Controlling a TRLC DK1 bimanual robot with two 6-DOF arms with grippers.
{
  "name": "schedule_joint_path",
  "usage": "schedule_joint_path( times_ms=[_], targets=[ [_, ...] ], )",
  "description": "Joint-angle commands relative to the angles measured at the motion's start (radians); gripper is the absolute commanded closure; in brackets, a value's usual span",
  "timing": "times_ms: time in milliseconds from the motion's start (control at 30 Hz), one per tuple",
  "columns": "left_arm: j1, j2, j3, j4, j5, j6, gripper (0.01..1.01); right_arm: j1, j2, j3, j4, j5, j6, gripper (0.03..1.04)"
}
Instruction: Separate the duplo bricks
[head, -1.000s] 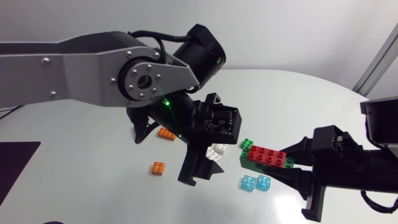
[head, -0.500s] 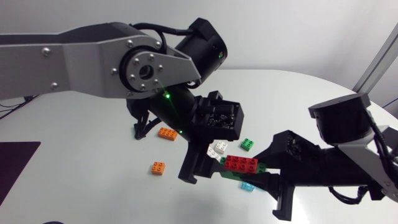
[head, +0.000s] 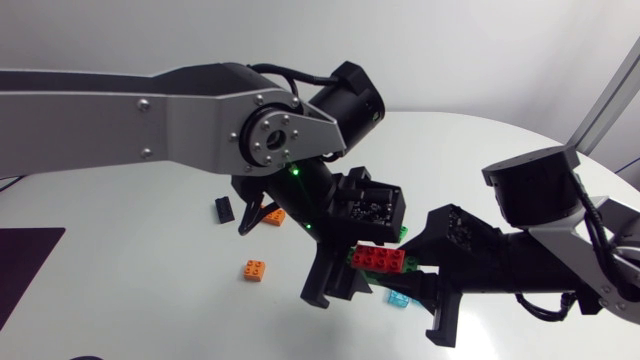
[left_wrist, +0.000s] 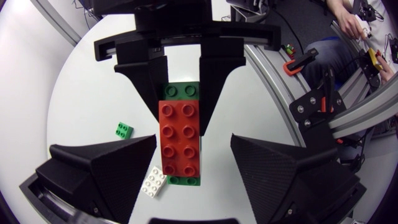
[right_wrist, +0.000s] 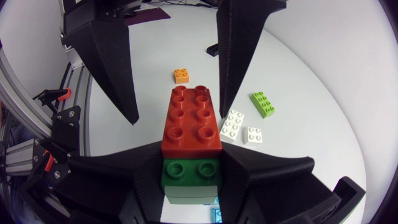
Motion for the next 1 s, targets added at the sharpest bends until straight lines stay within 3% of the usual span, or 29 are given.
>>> schedule_joint_path(
  times_ms=[0,300,333,433,733,800,833,900,933,967],
  targets=[
    [-0.007,0.036,0.035,-0.002,0.011,-0.01,0.208,0.015,0.003,0.018,0.008,0.003,0.024,0.75],
    [-0.005,0.058,0.047,-0.002,0.012,-0.015,0.484,0.021,-0.023,0.009,0.001,0.003,0.027,0.75],
    [-0.005,0.058,0.047,-0.002,0.012,-0.015,0.528,0.021,-0.026,0.008,0.001,0.003,0.028,0.75],
    [-0.005,0.058,0.05,-0.002,0.029,-0.023,0.784,0.021,-0.033,0.001,-0.003,0.003,0.028,0.75],
    [-0.004,0.056,0.041,0.0,0.035,-0.026,0.815,0.026,-0.04,-0.005,-0.001,0.003,0.033,0.74],
    [-0.001,0.051,0.038,0.0,0.035,-0.026,0.816,0.023,-0.049,-0.006,-0.004,0.003,0.031,0.64],
    [0.002,0.05,0.038,-0.002,0.035,-0.024,0.816,0.02,-0.053,-0.006,-0.009,0.003,0.031,0.54],
    [0.01,0.045,0.036,-0.002,0.035,-0.024,0.816,0.011,-0.065,-0.003,-0.029,0.001,0.03,0.22],
    [0.016,0.041,0.036,-0.002,0.035,-0.024,0.816,0.003,-0.074,-0.005,-0.038,0.0,0.028,0.12],
    [0.019,0.035,0.035,-0.002,0.035,-0.024,0.816,-0.006,-0.083,-0.006,-0.047,-0.004,0.027,0.1]
  ],
)
